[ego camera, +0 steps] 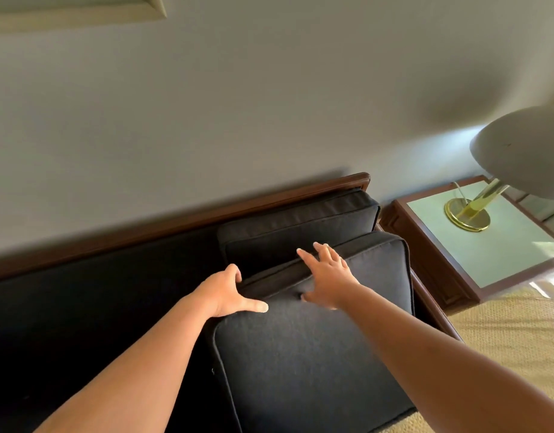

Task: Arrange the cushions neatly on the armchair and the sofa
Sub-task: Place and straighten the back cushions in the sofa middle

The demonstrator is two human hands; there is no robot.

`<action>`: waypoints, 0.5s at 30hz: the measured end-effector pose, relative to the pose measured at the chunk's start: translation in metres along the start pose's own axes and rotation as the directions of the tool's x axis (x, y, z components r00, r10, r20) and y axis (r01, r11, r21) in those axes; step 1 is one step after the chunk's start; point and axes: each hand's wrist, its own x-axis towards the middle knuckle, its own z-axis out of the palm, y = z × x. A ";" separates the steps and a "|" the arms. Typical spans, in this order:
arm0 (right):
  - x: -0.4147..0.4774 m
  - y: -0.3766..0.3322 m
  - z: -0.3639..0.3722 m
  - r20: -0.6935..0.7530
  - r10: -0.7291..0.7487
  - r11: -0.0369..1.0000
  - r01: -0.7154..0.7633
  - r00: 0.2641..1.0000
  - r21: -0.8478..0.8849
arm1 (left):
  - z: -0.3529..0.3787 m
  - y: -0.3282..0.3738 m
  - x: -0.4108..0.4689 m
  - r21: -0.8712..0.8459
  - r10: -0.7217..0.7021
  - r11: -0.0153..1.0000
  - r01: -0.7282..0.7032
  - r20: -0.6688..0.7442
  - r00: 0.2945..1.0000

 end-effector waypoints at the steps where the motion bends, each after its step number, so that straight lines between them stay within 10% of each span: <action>1: -0.001 0.001 -0.006 0.026 -0.027 0.999 0.027 0.999 -0.023 | 0.004 0.004 -0.008 0.009 0.015 1.000 -0.015 0.010 1.000; 7: -0.024 0.017 -0.024 0.358 -0.050 0.955 0.149 0.933 -0.256 | 0.033 0.014 -0.073 0.328 0.103 0.936 -0.130 0.100 0.990; 15: -0.066 -0.023 -0.017 0.290 -0.163 0.901 0.262 0.943 -0.345 | 0.054 -0.030 -0.120 0.140 0.221 0.965 -0.222 0.024 0.975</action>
